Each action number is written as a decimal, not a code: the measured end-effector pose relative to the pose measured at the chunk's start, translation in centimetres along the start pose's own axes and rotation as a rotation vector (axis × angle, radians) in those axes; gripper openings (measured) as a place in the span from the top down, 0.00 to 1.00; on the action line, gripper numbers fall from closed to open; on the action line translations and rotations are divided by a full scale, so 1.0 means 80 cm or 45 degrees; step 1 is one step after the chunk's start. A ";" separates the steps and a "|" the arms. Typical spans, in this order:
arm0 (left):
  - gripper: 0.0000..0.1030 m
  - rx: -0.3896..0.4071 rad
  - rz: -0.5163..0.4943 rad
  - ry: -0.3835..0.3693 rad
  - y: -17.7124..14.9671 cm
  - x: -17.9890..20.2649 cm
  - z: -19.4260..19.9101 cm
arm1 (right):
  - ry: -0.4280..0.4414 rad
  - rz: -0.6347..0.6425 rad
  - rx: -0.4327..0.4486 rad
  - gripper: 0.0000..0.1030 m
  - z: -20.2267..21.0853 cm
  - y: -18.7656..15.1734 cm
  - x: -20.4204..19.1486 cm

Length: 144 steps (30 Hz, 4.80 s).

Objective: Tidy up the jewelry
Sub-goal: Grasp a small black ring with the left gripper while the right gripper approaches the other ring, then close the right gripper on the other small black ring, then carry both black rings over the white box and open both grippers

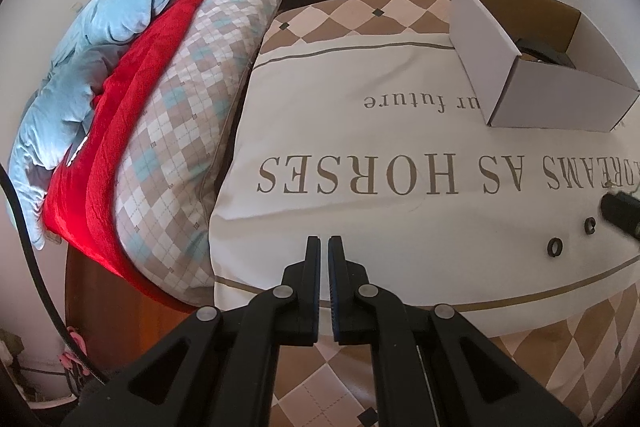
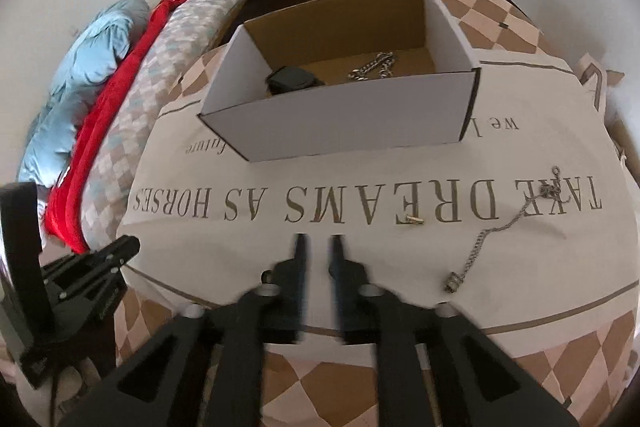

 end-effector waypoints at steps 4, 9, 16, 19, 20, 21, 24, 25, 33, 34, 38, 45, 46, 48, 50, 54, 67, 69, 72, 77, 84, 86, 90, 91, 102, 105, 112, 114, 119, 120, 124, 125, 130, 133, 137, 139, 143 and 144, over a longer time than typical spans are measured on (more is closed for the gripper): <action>0.99 -0.001 0.013 0.009 -0.001 -0.007 0.000 | 0.022 0.054 -0.020 0.53 -0.011 -0.012 -0.019; 0.98 -0.009 0.027 0.021 -0.006 -0.017 -0.002 | -0.013 0.126 -0.057 0.54 -0.028 -0.030 -0.039; 0.98 -0.017 0.063 -0.013 -0.007 -0.021 -0.001 | -0.053 0.192 -0.013 0.65 -0.028 -0.037 -0.049; 0.93 -0.048 0.115 -0.152 -0.002 0.000 0.006 | -0.067 0.105 0.064 0.65 -0.005 -0.018 -0.027; 0.93 -0.049 0.121 -0.189 0.001 0.010 0.010 | -0.080 0.075 0.080 0.65 0.004 -0.013 -0.017; 0.92 -0.037 0.115 -0.222 0.006 0.026 0.015 | -0.095 0.036 0.092 0.65 0.015 -0.007 -0.001; 0.77 0.001 0.030 -0.297 0.016 0.079 0.029 | -0.152 -0.037 0.114 0.65 0.038 0.003 0.043; 0.73 0.003 0.001 -0.328 0.017 0.097 0.032 | -0.181 -0.067 0.117 0.65 0.047 0.005 0.063; 0.59 0.016 -0.153 -0.351 0.011 0.177 0.034 | -0.296 -0.167 0.118 0.65 0.078 0.004 0.146; 0.61 0.016 -0.164 -0.342 0.008 0.181 0.033 | -0.303 -0.166 0.121 0.65 0.079 0.005 0.149; 0.91 0.021 -0.188 -0.329 0.000 0.186 0.030 | -0.293 -0.181 0.133 0.65 0.080 0.009 0.154; 0.91 0.071 -0.197 -0.314 0.001 0.180 0.033 | -0.256 -0.158 0.148 0.65 0.078 0.015 0.128; 0.91 0.075 -0.195 -0.313 0.001 0.180 0.035 | -0.250 -0.152 0.151 0.65 0.078 0.017 0.124; 0.91 0.089 -0.186 -0.312 0.005 0.174 0.039 | -0.228 -0.142 0.155 0.65 0.080 0.020 0.116; 0.91 0.099 -0.175 -0.308 0.009 0.164 0.042 | -0.209 -0.130 0.157 0.65 0.081 0.022 0.106; 0.91 0.131 -0.132 -0.256 0.021 0.112 0.042 | -0.148 -0.096 0.132 0.65 0.074 0.018 0.081; 0.91 0.071 0.000 -0.113 0.007 0.000 0.010 | -0.073 0.092 -0.007 0.65 -0.005 -0.023 -0.007; 0.91 0.071 0.003 -0.113 0.006 -0.002 0.009 | -0.096 0.113 -0.025 0.65 -0.014 -0.027 -0.011; 0.91 0.071 0.009 -0.121 0.006 0.000 0.012 | -0.128 0.150 -0.026 0.64 -0.021 -0.030 -0.016; 0.91 0.080 0.015 -0.132 0.010 0.002 0.016 | -0.133 0.175 -0.025 0.75 -0.025 -0.030 -0.021; 0.91 0.096 0.030 -0.134 0.015 -0.002 0.020 | -0.132 0.169 -0.023 0.94 -0.027 -0.035 -0.018; 0.91 0.097 0.032 -0.136 0.016 -0.003 0.022 | -0.124 0.160 -0.018 0.94 -0.023 -0.033 -0.017; 0.91 0.105 0.045 -0.145 0.020 -0.004 0.026 | -0.101 0.110 0.017 0.91 -0.008 -0.022 -0.016; 0.91 0.107 0.047 -0.149 0.021 -0.003 0.027 | -0.093 0.087 0.055 0.84 0.004 -0.011 -0.012; 0.91 0.117 0.062 -0.195 0.032 0.010 0.028 | -0.149 0.101 -0.036 0.71 -0.021 -0.018 0.012; 0.91 0.118 0.059 -0.197 0.032 0.009 0.028 | -0.160 0.114 -0.026 0.71 -0.022 -0.021 0.012; 0.91 0.111 0.067 -0.198 0.030 0.007 0.027 | -0.173 0.172 -0.005 0.88 -0.024 -0.026 0.003; 0.91 0.112 0.068 -0.204 0.031 0.008 0.028 | -0.168 0.185 0.006 0.88 -0.022 -0.029 0.001; 0.91 0.128 0.060 -0.234 0.039 0.019 0.041 | -0.137 0.140 0.072 0.88 -0.001 -0.021 0.005; 0.91 0.134 0.060 -0.251 0.044 0.024 0.046 | -0.126 0.124 0.092 0.88 0.007 -0.014 0.006; 0.91 0.180 0.059 -0.337 0.085 0.053 0.073 | -0.095 0.074 0.198 0.88 0.051 0.031 0.015; 0.91 0.188 0.064 -0.362 0.096 0.059 0.078 | -0.082 0.054 0.231 0.88 0.064 0.048 0.019; 0.91 0.192 0.079 -0.514 0.169 0.098 0.089 | 0.000 -0.066 0.296 0.88 0.089 0.123 0.052; 0.91 0.138 0.086 -0.590 0.203 0.116 0.074 | 0.097 -0.193 0.282 0.88 0.080 0.161 0.075; 0.91 0.056 0.079 -0.631 0.229 0.134 0.047 | 0.214 -0.346 0.210 0.88 0.053 0.193 0.099; 0.91 0.006 0.101 -0.660 0.239 0.139 0.033 | 0.257 -0.412 0.183 0.88 0.041 0.200 0.107; 0.91 -0.052 0.145 -0.721 0.250 0.144 0.022 | 0.328 -0.496 0.143 0.88 0.026 0.202 0.115; 0.91 -0.068 0.150 -0.738 0.252 0.146 0.020 | 0.342 -0.501 0.132 0.88 0.024 0.202 0.114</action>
Point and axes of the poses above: each gripper's, at about its wrist camera, not at the fingertips, and z roughly against the way its jaws point, x to its right, y to its top, the point moved 8 cm from there along -z, roughly the way its jaws point, and after that the axes turned 6 degrees about x, right-handed, at the moved point
